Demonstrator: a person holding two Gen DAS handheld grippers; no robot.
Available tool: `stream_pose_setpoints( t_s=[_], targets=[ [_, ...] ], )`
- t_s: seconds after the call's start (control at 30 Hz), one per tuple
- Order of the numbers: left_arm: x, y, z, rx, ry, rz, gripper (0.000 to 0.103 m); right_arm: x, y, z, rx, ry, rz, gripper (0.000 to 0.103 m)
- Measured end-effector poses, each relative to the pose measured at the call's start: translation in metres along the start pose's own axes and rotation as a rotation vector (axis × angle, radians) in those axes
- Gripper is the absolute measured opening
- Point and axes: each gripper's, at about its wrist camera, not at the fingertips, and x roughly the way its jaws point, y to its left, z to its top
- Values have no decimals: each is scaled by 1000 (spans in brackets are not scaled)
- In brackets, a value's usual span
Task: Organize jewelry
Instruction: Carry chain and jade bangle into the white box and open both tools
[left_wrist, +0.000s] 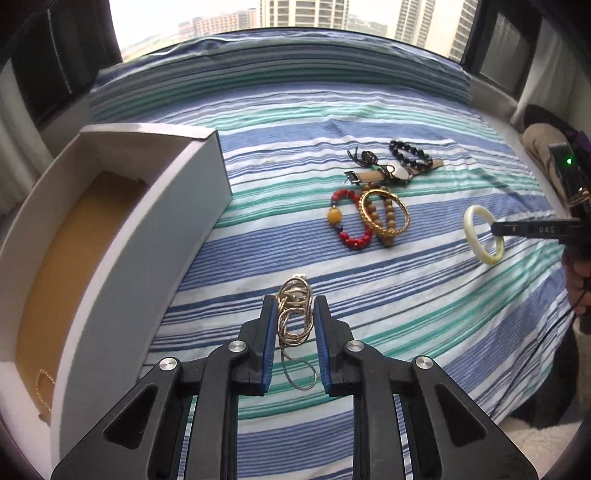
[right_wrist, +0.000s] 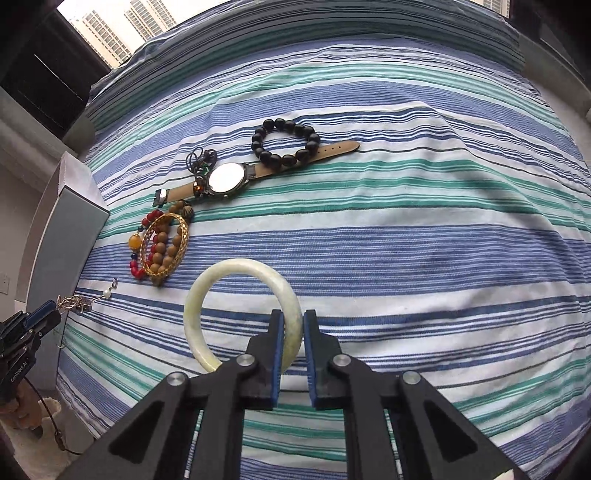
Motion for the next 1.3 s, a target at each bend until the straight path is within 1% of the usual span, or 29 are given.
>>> stream_pose_setpoints(
  t_s=[0.13,0.27,0.47,0.53,0.57,0.67,0.83,0.93,1.17,1.3],
  targets=[
    [-17,3,-5,-16,-33,28,18,-13,-1,-10,-3,-11,17,11],
    [-31,2,-9,-12,-61,52,18,-13,5,-15,6,-14,27,11],
    [-36,2,-12,-14,-76,67,18,-11,10,-22,15,-3,39,11],
    [-37,2,-13,-17,-78,71,14,-12,13,-23,10,-2,40,11],
    [-38,3,-13,-19,-78,74,14,-12,14,-24,7,-2,41,11],
    [-40,8,-14,-44,-72,42,14,-15,18,-24,2,-5,44,11],
    [-58,27,-12,-117,-64,-75,13,-22,29,-22,-19,-20,63,11],
    [-74,41,-8,-153,-70,-122,13,-31,40,-19,-42,-34,87,11],
    [-116,71,-3,-213,-114,-112,13,-50,80,-1,-116,-60,157,11],
    [-150,100,-4,-270,-173,-67,13,-61,120,15,-190,-70,205,11]
  ],
)
